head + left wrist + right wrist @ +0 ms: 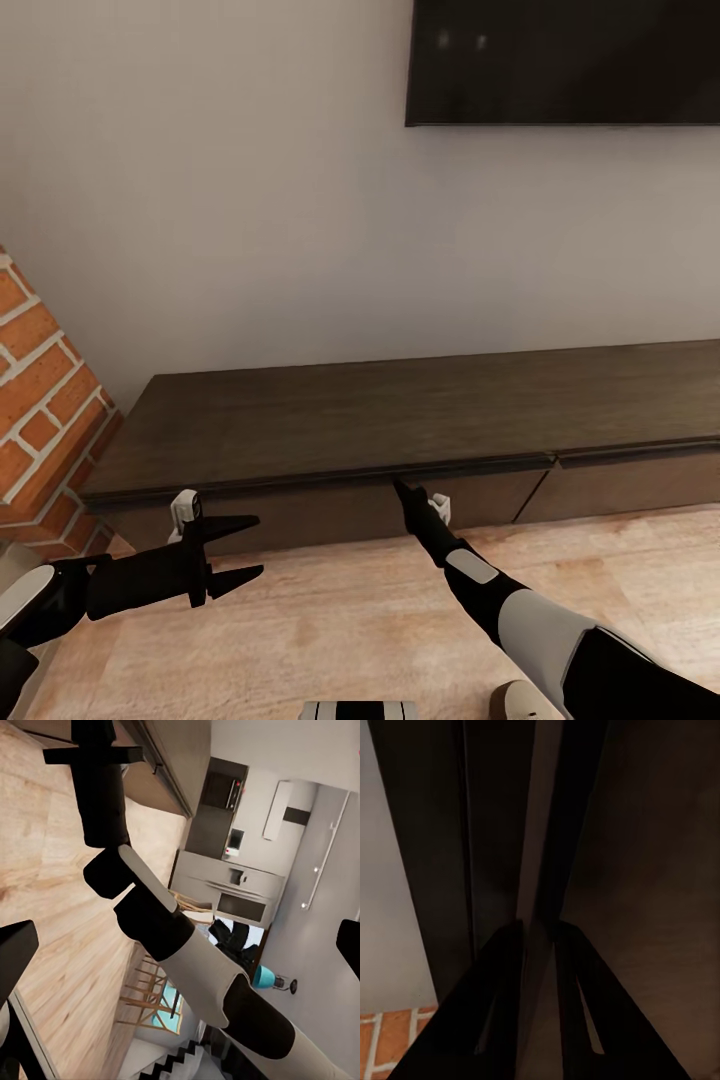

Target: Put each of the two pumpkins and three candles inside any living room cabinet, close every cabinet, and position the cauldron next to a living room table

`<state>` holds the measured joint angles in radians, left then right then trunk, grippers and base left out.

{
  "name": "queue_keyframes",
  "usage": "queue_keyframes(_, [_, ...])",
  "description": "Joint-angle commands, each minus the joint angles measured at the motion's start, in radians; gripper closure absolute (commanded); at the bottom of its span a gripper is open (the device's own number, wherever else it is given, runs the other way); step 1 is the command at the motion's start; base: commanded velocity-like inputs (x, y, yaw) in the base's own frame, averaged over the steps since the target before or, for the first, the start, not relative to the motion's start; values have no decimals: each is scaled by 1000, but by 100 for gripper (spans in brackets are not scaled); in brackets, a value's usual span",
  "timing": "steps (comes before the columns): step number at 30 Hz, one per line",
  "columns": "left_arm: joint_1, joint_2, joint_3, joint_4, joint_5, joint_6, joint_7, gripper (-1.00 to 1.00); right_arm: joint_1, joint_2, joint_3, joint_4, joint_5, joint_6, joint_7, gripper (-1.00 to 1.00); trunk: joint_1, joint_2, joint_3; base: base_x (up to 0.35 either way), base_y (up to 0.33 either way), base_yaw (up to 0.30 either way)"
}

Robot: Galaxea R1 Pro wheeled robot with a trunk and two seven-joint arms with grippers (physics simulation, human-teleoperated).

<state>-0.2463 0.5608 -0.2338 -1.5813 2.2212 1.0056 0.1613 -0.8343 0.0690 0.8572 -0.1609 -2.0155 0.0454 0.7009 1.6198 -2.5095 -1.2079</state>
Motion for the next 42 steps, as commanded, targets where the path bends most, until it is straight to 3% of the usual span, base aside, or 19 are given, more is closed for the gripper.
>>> queue_keyframes(1, [-1, 1, -1, 0, 11, 1, 9, -100, -2, 0, 0, -10, -14, 8, 11, 100, 0, -1, -1, 0, 0, 0])
queue_keyframes(25, [-1, 0, -1, 0, 11, 1, 9, -100, -2, 2, 1, -11, -11, 8, -4, 100, 0, -1, -1, -2, 0, 0])
queue_keyframes(42, [-1, 1, -1, 0, 10, 1, 9, -100, 0, -1, -1, -11, -12, 39, -4, 100, 0, -1, -1, -216, 0, 0])
